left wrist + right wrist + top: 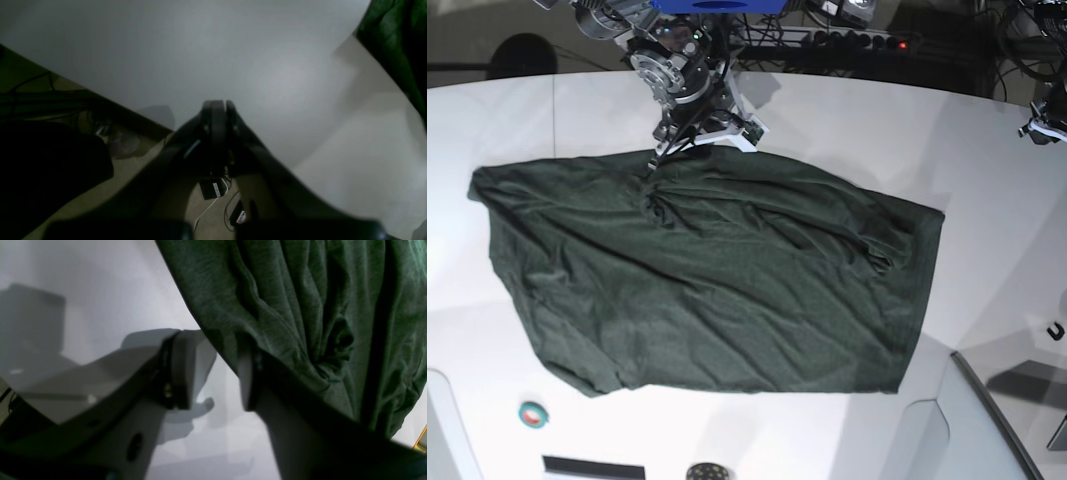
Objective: Layout the t-shirt on the table in an organized manner, then fold the t-shirt properly
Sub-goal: 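Pinch the shirt edge middle with the right gripper and lift it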
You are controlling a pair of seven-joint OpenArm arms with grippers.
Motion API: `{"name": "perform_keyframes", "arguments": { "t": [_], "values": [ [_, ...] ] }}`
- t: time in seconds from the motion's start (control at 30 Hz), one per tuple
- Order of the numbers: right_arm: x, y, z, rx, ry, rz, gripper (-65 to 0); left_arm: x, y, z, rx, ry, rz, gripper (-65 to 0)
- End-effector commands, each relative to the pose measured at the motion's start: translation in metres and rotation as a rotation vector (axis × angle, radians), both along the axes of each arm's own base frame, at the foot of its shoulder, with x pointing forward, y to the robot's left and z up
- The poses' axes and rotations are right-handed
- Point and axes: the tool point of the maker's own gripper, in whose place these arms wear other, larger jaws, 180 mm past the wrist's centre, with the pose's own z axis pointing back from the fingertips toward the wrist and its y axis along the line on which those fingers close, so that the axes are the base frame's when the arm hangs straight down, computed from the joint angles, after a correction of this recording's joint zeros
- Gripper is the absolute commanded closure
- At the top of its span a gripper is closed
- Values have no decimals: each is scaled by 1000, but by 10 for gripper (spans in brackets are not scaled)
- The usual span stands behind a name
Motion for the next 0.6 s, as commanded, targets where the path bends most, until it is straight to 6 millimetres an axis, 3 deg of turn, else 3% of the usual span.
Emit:
{"name": "perform_keyframes", "arguments": {
  "t": [0.0,0.2,0.47,0.57],
  "values": [
    [-14,18,3,38,14,33,-222,6,9,12,33,-28,-10,0],
    [-15,10,-16,-12,43,40,-222,6,9,12,33,-28,-10,0],
    [-6,3,-20,-36,37,36,-222,6,9,12,32,-26,-9,0],
    [-6,-1,-26,-54,47,37,-221,-1,8,1,4,-6,9,0]
  ]
}}
